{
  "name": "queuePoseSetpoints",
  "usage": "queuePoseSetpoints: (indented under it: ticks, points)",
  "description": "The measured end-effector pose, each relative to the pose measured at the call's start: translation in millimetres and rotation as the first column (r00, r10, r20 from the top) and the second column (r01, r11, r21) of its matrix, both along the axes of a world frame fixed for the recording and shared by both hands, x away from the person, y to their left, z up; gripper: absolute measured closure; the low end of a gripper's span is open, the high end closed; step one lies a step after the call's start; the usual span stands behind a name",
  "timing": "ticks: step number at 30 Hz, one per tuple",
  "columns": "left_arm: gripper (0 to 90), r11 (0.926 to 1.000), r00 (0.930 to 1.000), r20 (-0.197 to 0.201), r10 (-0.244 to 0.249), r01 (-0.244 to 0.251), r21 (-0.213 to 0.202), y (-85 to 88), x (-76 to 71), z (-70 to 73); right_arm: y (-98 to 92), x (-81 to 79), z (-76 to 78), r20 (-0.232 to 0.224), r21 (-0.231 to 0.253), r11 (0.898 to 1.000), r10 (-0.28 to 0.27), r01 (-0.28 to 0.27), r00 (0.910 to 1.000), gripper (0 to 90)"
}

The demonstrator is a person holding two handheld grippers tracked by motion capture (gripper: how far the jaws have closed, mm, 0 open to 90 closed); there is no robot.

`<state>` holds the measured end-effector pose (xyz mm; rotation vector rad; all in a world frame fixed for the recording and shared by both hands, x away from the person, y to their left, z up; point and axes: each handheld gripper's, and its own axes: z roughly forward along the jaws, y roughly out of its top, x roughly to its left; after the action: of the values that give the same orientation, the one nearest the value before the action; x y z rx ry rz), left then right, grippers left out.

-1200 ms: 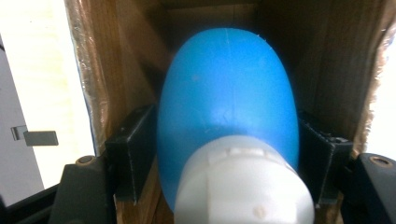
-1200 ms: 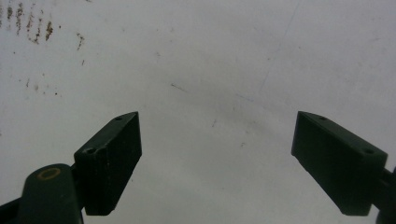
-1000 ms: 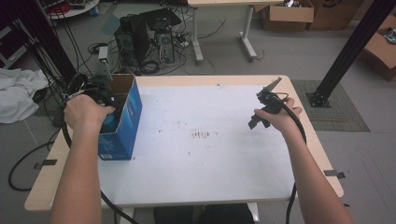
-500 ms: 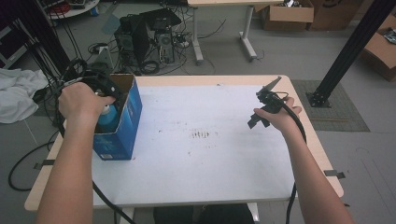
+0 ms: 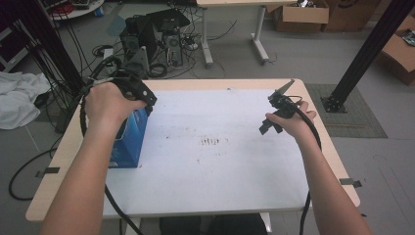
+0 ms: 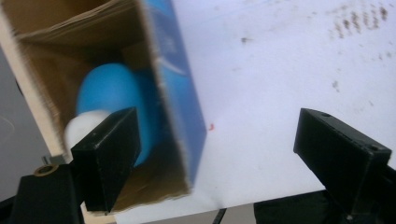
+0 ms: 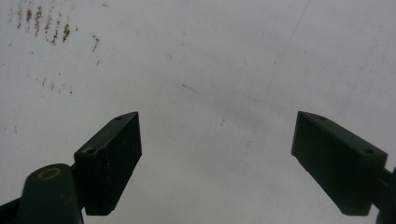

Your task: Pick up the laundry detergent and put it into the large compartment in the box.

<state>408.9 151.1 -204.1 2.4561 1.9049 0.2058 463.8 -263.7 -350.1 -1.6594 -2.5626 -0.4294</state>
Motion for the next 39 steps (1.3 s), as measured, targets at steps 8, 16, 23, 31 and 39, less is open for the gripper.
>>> queuePoseSetpoints:
  ticks: [8, 16, 23, 31, 39]
  points:
    - [9.9, 0.9964, 0.9964, -0.004, -0.084, 0.084, -0.014, -39.1, -6.8, 1.1, 0.3, -1.2, 7.0, 0.006, -0.003, 1.0, -0.009, 0.01, 0.9999, 16.3]
    - [5.8, 0.9855, 0.9856, -0.022, -0.168, 0.167, -0.028, -71.0, -10.6, -9.5, 1.1, -2.0, 13.2, 0.019, -0.001, 1.0, -0.003, 0.003, 0.9998, 16.3]
    - [2.7, 0.9748, 0.9741, -0.043, -0.222, 0.221, -0.031, -94.6, -12.0, -23.5, -0.8, -2.4, 13.9, 0.021, -0.002, 1.0, 0.001, -0.001, 0.9998, 16.3]
    - [0.1, 0.9654, 0.9634, -0.063, -0.261, 0.26, -0.021, -113.7, -12.2, -38.2, -2.7, -2.2, 13.6, 0.019, -0.001, 1.0, -0.005, 0.005, 0.9998, 16.3]
    - [0.1, 0.9584, 0.9555, -0.074, -0.285, 0.285, -0.022, -124.4, -13.3, -46.9, -2.9, -2.2, 11.5, 0.018, 0.002, 1.0, 0.0, 0.0, 0.9998, 16.3]
